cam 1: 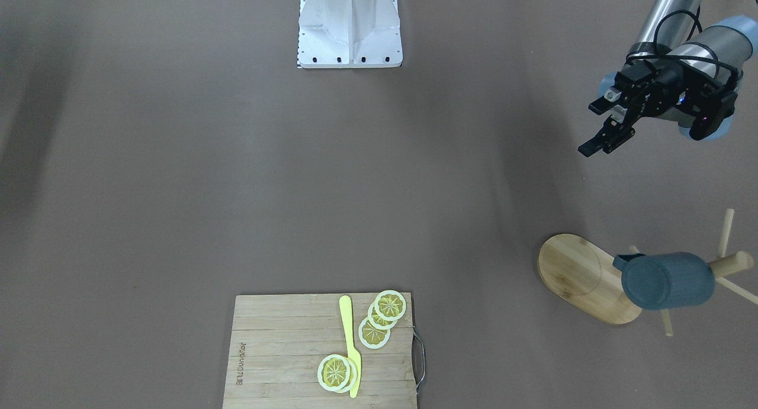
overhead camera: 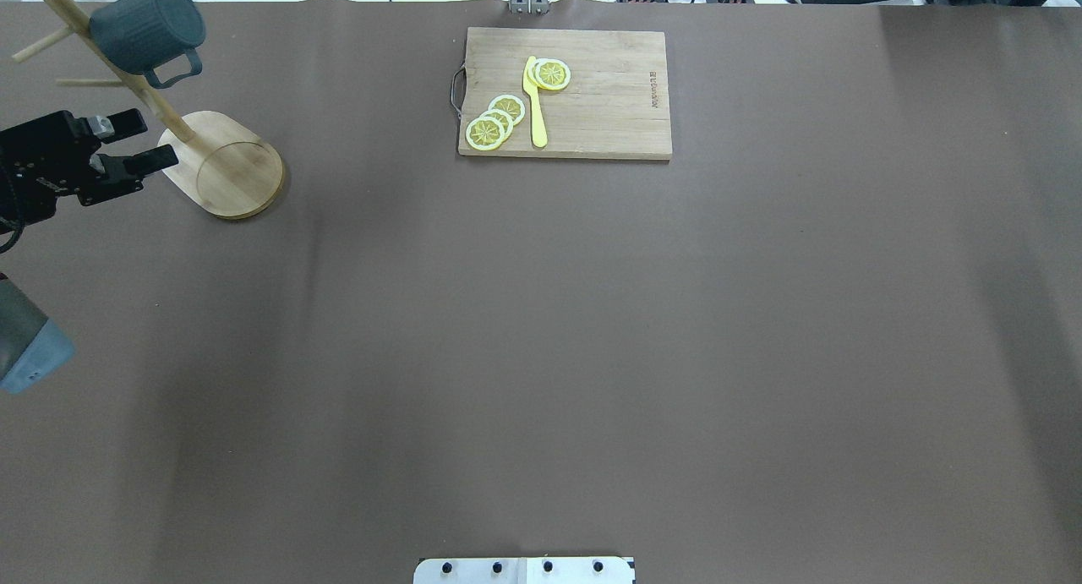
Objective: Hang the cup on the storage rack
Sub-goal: 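Open the left gripper and pull it back from the hanging mug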
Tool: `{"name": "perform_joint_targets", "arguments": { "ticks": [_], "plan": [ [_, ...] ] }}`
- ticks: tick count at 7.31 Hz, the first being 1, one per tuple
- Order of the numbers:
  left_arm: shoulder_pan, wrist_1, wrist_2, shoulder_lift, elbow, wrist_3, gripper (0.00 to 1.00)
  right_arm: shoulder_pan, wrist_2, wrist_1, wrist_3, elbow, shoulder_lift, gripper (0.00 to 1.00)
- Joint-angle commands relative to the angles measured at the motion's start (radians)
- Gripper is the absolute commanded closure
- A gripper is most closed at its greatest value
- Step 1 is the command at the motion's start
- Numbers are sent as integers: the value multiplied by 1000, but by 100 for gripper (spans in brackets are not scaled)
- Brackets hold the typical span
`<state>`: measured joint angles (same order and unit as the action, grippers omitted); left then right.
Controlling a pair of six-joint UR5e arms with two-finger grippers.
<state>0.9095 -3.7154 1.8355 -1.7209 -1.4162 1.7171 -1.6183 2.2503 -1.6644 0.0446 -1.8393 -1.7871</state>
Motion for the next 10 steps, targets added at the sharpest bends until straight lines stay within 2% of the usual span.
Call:
{"name": "perform_joint_targets", "arguments": {
  "ticks": [1,2,4,5,6,8,10],
  "plan": [
    [9,72,62,53,-18,-399,2,0,0,0,-2,2,0,0],
    [9,81,64,73,-21,-591,2,0,0,0,-2,2,0,0],
    [25,116,62,92,-23,-814,2,0,0,0,-2,2,0,0],
    [44,173,64,93,-30,-908,2,0,0,0,-2,2,0,0],
    [69,242,64,119,-49,-1016,2,0,0,0,-2,2,0,0],
    [117,488,64,215,-203,-1259,2,0,0,0,-2,2,0,0],
    [196,657,62,253,-251,-1496,2,0,0,0,-2,2,-3,0]
  ]
}}
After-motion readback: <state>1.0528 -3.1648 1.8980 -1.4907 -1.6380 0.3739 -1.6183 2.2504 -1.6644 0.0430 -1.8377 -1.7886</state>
